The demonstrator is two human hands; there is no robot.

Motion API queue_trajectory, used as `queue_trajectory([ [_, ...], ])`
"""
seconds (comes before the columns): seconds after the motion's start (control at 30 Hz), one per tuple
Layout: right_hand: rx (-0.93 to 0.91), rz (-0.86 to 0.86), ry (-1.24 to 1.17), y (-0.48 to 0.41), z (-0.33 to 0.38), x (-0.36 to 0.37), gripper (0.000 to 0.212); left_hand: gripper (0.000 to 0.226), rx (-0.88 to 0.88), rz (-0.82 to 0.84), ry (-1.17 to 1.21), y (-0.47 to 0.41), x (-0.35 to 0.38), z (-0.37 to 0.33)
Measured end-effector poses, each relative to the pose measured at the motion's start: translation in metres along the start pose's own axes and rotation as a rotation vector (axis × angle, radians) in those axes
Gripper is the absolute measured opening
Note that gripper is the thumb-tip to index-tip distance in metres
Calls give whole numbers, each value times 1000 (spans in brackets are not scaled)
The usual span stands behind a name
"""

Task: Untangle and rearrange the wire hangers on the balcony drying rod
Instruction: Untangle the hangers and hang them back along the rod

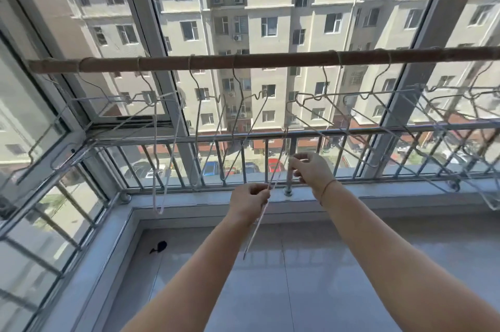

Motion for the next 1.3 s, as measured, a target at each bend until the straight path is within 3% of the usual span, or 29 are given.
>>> queue_trajectory([
  [0.1,-97,-8,212,1,-3,-14,26,17,14,16,-136,1,-15,16],
  [0.2,-208,125,511,6,-5,-12,32,17,72,51,-257,1,-23,20],
  [0.37,-248,325,790,20,-14,-13,15,19,133,81,-337,0,-21,22],
  [0.47,-196,366,740,28,-18,-22,18,11,187,6,-449,0,-20,16],
  [0.6,-192,385,649,37,-19,-29,19,38,261,-97,-553,11,-5,-8],
  [0.7,-197,419,484,41,-13,-26,26,40,299,3,-293,28,23,-30],
  [0.8,-165,454,268,40,-5,-20,23,31,182,132,-17,40,44,-39],
  [0.93,-161,406,30,34,14,-15,17,33,50,123,196,42,48,-41],
  [1.1,-215,330,-124,32,54,-12,14,3,101,127,260,38,42,-67],
  [1.3,-322,261,-188,31,110,-3,19,9,209,51,312,24,21,-121],
])
Point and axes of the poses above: each hand's wrist, its own y-axis away from the middle knuckle, its own x-axis out of the palm, z = x × y, the point moved 6 cm from there along -y, towards the middle knuckle, and after that the axes turned 5 degrees about x, right-handed, at the moved point
